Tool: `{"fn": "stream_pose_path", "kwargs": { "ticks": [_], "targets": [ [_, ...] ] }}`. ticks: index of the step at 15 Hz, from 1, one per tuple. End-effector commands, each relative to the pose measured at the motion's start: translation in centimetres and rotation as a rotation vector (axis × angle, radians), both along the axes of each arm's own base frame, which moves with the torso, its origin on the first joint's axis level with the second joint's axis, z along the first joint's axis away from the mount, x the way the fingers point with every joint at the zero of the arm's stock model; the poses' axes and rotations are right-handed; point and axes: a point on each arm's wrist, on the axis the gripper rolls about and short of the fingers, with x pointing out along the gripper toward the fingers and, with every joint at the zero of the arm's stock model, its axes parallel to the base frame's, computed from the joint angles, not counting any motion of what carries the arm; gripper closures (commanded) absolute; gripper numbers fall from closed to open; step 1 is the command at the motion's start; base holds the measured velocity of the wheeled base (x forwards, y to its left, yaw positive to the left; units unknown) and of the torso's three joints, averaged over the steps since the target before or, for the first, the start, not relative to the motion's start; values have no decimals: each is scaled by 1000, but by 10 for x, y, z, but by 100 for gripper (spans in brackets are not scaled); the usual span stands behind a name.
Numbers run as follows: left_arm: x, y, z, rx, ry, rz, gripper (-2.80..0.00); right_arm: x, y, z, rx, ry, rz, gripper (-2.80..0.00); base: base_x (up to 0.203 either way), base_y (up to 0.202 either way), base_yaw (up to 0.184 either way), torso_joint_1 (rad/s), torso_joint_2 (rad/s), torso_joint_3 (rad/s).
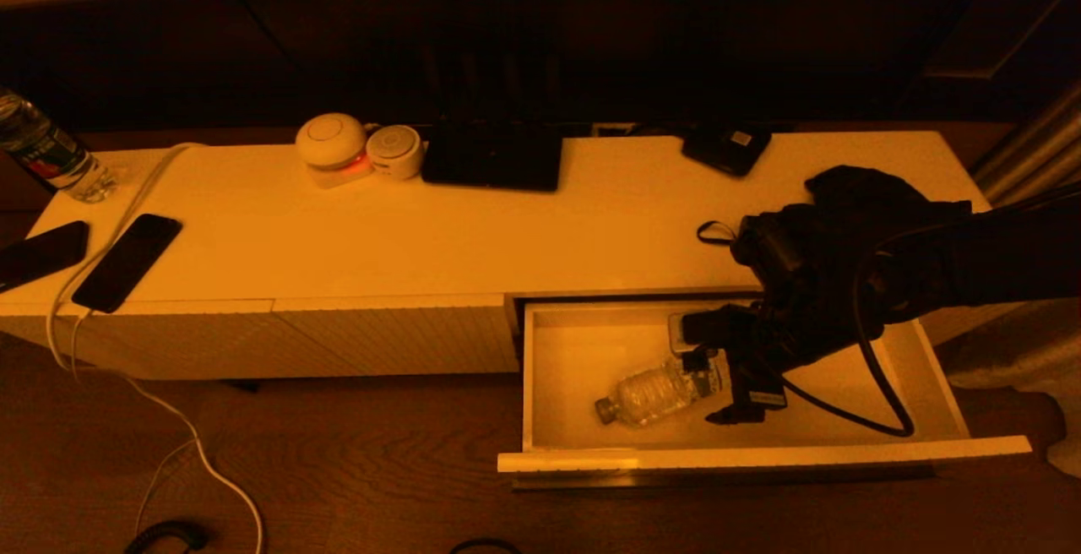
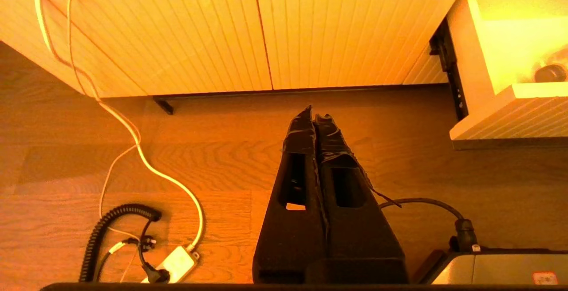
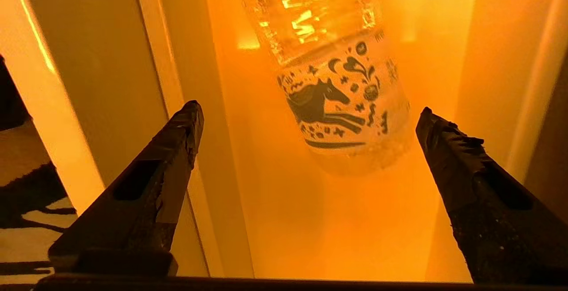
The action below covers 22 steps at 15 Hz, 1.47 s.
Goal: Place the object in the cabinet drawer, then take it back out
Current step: Put the mineral water in the drawer
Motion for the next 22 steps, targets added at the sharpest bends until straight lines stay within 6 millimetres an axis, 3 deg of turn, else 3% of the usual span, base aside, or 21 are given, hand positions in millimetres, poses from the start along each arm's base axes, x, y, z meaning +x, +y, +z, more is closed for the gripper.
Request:
{"fn": "stream_pose_path", "kwargs": {
  "ticks": [1, 9, 22],
  "targets": [
    [0, 0, 0, 1, 0, 0, 0, 2, 4, -4, -6, 10, 15, -280, 0, 0, 0, 0, 0, 0],
    [0, 0, 0, 1, 0, 0, 0, 12, 17, -19, 19, 57, -30, -280, 0, 0, 0, 0, 0, 0],
    [0, 0, 0, 1, 0, 0, 0, 33, 33, -22, 30, 29, -14, -280, 0, 0, 0, 0, 0, 0]
  ]
}}
